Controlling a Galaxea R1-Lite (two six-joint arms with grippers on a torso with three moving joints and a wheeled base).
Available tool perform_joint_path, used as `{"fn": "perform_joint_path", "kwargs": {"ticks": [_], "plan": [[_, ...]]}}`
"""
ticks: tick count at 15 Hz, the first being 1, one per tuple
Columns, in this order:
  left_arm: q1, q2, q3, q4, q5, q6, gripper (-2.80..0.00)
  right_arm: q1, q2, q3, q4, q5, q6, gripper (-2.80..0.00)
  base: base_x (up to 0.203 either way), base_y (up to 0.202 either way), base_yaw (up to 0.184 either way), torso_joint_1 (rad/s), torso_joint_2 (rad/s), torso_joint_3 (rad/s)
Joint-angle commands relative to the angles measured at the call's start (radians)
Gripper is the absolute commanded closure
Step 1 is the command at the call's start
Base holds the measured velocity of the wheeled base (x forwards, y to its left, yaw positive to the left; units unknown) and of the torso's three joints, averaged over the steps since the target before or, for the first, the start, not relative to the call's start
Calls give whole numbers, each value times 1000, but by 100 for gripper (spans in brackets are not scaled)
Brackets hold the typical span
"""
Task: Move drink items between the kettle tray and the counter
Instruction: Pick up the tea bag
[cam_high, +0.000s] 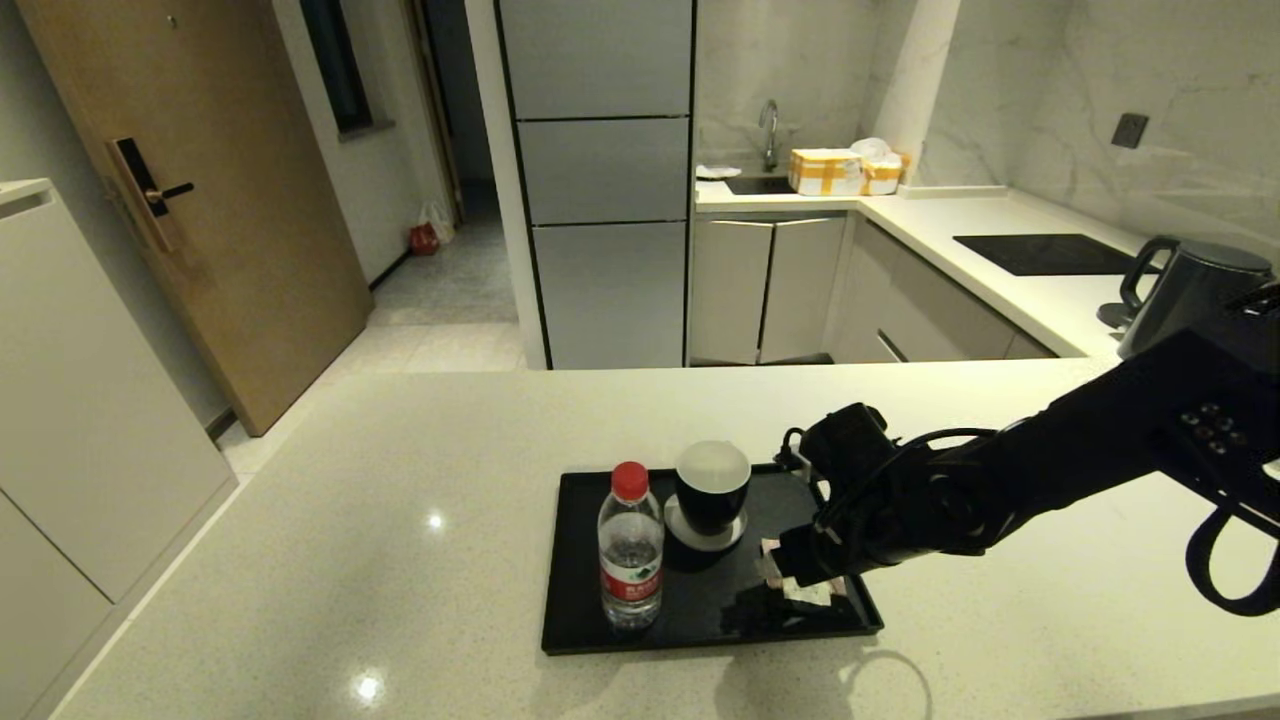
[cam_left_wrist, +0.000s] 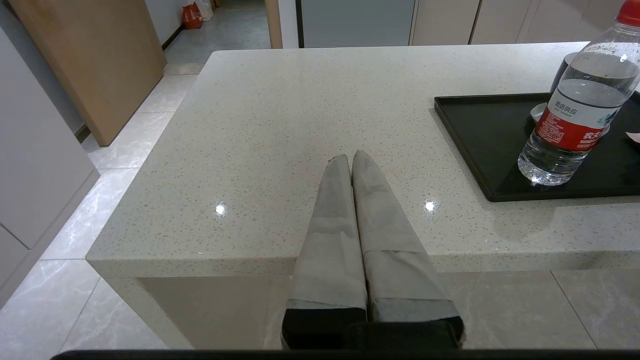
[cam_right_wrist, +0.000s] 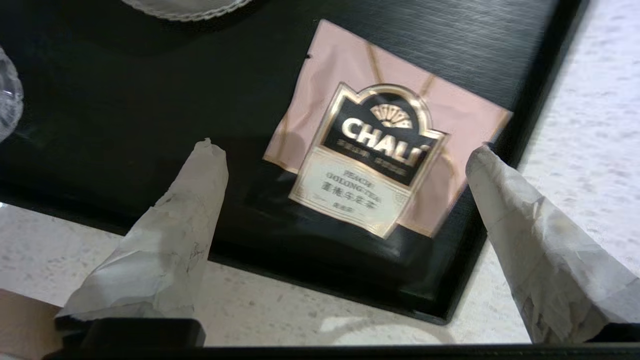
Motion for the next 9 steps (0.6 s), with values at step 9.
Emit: {"fn": "perform_joint_path", "kwargs": {"ticks": [9], "plan": [[0,-2,2,0,1,0,0,-15,33,1,-3,-1,5,-280,0,0,0,0,0,0]]}}
